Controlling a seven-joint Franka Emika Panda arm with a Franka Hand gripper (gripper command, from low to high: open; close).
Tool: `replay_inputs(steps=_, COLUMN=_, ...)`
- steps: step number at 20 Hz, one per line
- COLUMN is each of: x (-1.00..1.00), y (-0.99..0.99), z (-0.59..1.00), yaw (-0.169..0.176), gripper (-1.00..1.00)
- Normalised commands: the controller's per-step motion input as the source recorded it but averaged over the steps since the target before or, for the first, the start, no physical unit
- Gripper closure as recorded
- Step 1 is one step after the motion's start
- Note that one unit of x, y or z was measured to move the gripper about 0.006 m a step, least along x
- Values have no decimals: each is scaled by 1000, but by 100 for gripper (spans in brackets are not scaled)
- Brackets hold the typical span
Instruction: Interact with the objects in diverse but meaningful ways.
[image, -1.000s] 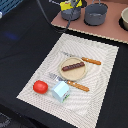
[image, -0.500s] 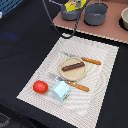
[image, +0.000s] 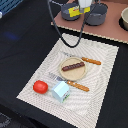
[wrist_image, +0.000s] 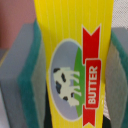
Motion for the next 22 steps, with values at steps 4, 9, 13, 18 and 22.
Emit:
replay_inputs(steps=4, x=936, y=77, z=0, yaw=-30, gripper=100)
replay_inputs(steps=9, x=929, y=82, z=0, yaw=-30, gripper=100)
replay_inputs(steps=13, x=897, y=66, z=-34, yaw=-35, gripper=100)
replay_inputs(steps=18, x=819, y=68, z=-117, yaw=-27, gripper=100)
replay_inputs(steps=22, x=641, y=33, z=-233, yaw=-20, gripper=100)
